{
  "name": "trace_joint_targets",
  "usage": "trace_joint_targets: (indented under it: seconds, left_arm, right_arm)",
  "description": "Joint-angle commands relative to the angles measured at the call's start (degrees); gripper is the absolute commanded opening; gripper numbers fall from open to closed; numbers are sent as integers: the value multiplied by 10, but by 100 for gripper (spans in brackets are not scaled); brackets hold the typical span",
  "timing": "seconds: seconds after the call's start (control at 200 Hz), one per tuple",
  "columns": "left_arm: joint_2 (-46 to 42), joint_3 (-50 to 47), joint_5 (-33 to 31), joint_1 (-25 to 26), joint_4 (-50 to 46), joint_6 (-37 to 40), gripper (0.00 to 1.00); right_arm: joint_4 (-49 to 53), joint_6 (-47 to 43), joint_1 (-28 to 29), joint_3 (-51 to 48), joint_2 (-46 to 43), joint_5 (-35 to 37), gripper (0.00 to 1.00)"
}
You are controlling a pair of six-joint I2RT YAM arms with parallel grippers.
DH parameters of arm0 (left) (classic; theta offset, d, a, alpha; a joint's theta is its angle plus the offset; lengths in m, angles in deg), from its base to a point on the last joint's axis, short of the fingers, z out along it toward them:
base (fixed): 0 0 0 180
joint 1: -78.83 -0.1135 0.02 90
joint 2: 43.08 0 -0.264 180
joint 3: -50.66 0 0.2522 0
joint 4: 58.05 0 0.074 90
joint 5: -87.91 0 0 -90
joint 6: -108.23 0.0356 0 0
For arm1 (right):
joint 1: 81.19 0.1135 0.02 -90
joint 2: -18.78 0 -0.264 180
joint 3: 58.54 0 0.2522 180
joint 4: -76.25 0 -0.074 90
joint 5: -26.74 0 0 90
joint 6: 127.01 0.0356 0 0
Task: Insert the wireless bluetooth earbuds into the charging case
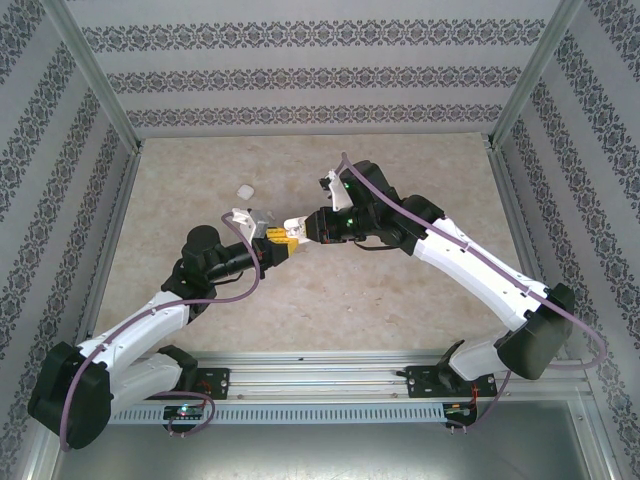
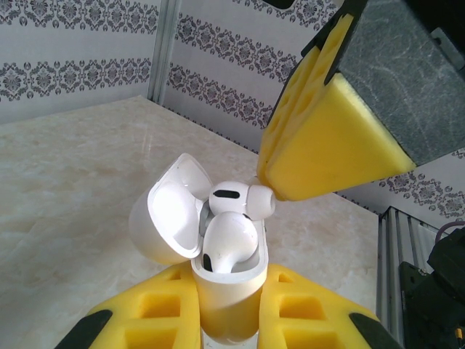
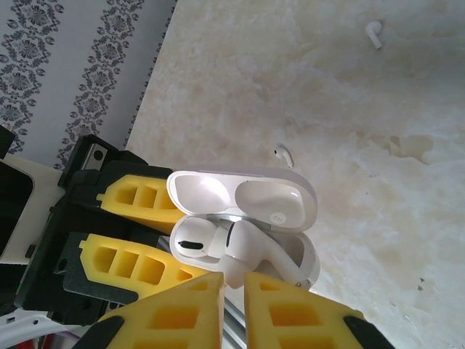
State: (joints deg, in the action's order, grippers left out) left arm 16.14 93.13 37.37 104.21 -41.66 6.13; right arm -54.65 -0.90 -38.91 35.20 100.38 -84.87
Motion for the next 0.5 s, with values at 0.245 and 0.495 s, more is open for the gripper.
trace_joint_targets:
  seconds: [0.245, 0.495]
  left_arm:
    - [-7, -1, 16, -4, 25, 4, 0]
    - [-9, 6, 21, -3, 1, 20, 0]
  right_arm:
    - [46, -14, 0, 29, -24, 16, 22]
    - [119, -44, 2, 103, -3, 47, 33]
